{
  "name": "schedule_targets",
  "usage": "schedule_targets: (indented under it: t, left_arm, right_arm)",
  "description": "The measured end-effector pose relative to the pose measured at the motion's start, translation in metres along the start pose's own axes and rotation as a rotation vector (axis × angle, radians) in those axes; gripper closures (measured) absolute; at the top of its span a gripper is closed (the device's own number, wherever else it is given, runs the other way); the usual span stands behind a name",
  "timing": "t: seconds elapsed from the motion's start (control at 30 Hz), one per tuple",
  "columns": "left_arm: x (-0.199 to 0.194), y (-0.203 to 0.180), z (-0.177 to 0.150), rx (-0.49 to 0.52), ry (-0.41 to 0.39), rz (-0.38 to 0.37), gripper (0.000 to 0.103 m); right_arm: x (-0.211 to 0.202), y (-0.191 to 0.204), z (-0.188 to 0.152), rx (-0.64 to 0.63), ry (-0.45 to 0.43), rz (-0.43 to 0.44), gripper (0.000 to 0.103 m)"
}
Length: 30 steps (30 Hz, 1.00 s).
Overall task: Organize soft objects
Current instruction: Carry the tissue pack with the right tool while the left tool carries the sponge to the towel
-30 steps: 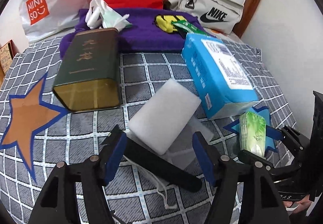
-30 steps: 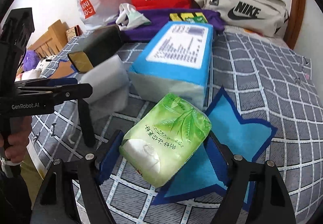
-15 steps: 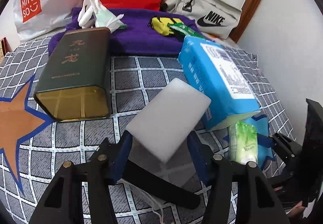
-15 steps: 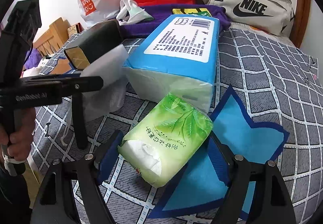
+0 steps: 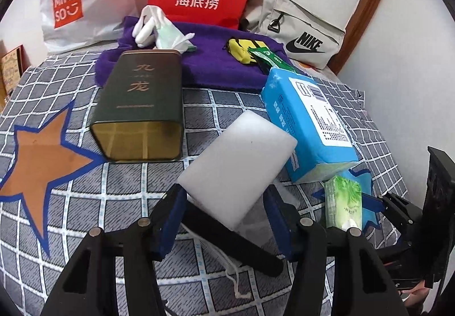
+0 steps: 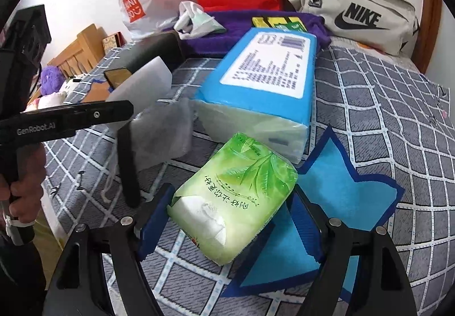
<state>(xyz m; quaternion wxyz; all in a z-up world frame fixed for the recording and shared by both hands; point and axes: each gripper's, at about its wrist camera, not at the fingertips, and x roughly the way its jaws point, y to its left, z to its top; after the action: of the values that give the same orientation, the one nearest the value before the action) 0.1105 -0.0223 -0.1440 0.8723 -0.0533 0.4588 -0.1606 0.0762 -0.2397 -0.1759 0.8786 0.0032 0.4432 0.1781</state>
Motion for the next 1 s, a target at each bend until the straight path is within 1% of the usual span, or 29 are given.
schedule_targets:
  t: [0.23,0.47,0.7,1.0]
  left_arm:
    - [-0.022,0.002,-0.001,-0.015,-0.035,-0.005,0.049]
    - [-0.038,0.000,0.011,-0.025,-0.069,-0.008,0.049]
    - [-0.048,0.002,0.026,-0.028,-0.088,-0.002,0.049]
    - [-0.052,0.015,0.052,-0.062,-0.107,0.012,0.049]
  right_arm:
    - [-0.025,0.010,0.009,-0.039,-0.051,0.011,0.024]
    - [-0.043,0.016,0.024,-0.056,-0.097,0.007,0.024]
    - [-0.050,0.012,0.045,-0.047,-0.124,-0.006,0.024]
    - [-0.045,0.000,0.086,-0.047,-0.146,-0.025,0.024]
